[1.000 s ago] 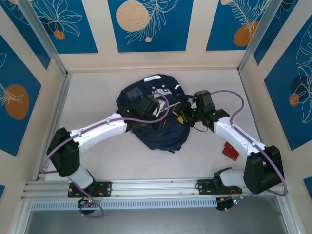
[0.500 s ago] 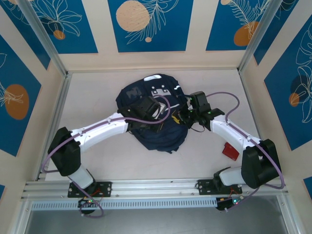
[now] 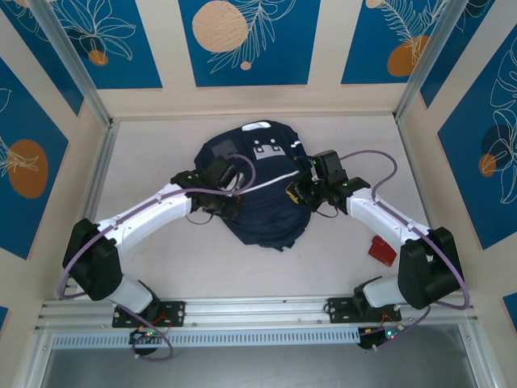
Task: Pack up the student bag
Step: Unzip the student bag at the center of the table.
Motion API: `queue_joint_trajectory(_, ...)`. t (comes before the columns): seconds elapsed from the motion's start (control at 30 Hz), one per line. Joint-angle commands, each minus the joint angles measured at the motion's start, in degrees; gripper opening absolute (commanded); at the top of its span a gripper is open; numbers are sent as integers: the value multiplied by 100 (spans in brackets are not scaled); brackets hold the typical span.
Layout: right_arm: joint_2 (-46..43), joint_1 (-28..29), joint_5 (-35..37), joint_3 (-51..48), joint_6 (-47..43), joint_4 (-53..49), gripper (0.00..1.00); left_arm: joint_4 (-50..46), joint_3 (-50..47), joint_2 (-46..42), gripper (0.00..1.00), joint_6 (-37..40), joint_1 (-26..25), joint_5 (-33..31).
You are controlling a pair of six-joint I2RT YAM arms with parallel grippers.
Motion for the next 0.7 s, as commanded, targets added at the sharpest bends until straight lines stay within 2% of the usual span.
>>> queue_joint_trajectory(0.0, 47, -171, 882, 108, -168, -421, 13, -828, -72, -149, 0, 221, 290, -920)
queue_joint_trajectory(0.3, 98, -221, 946, 145, -249, -453, 13, -341, 31, 95, 0, 588, 632, -1110)
queue_joint_trajectory(0.67, 142, -257, 866, 206, -451, -553, 13, 626, 10, 269, 0, 1531, 804, -1014)
